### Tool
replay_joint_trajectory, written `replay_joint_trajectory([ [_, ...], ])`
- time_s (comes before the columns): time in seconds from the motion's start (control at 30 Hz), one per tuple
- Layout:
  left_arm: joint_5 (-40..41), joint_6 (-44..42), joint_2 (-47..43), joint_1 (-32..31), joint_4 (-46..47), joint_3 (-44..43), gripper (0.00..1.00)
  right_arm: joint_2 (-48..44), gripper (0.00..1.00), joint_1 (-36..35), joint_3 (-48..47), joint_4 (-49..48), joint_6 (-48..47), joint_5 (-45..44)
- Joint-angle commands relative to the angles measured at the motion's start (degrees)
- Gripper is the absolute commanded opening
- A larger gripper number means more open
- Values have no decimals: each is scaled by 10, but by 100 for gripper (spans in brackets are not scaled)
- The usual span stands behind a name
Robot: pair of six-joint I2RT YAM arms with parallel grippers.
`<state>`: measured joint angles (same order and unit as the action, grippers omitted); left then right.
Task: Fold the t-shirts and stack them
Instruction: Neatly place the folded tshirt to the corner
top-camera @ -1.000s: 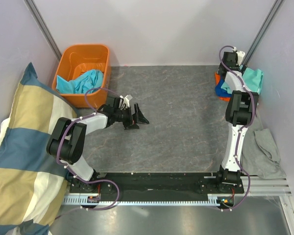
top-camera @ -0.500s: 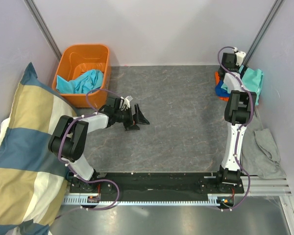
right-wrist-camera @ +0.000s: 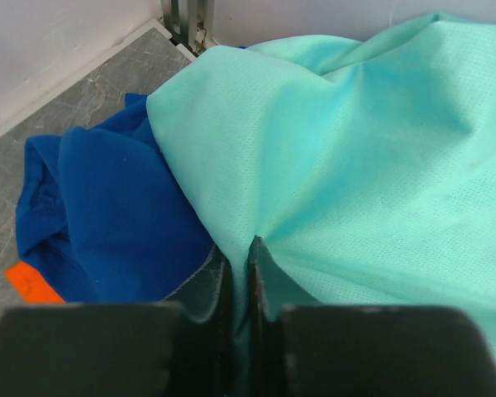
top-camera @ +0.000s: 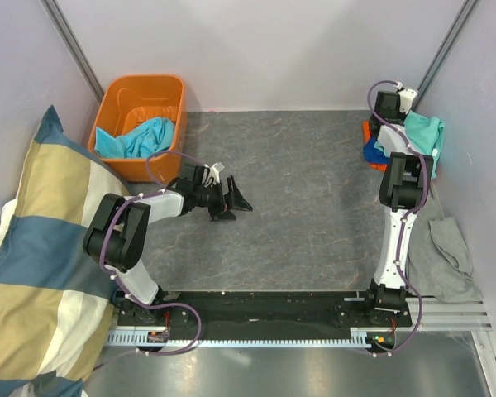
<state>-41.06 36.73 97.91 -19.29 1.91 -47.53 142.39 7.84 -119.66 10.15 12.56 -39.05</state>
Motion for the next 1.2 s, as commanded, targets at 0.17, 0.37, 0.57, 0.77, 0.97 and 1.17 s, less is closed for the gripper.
replay_joint_trajectory([
  [0.17, -17, 13, 10, 3, 16, -15, 100, -26, 0, 9, 20, -31, -32, 22],
  [0.37, -18, 15, 11, 3, 18, -17, 100, -57, 0, 9, 64, -58, -47, 60],
  [0.57, -22, 17, 11, 3, 19, -15, 100, -76, 0, 9, 85, -69, -69, 97],
  [0.77, -24, 19, 11, 3, 20, -13, 100, -107, 0, 9, 126, -97, -90, 122],
  [0.97, -25, 21, 11, 3, 24, -12, 100, -129, 0, 9, 156, -121, -111, 162],
  [1.17, -28, 23, 11, 3, 26, -13, 100, -135, 62, 9, 161, -124, -109, 151],
])
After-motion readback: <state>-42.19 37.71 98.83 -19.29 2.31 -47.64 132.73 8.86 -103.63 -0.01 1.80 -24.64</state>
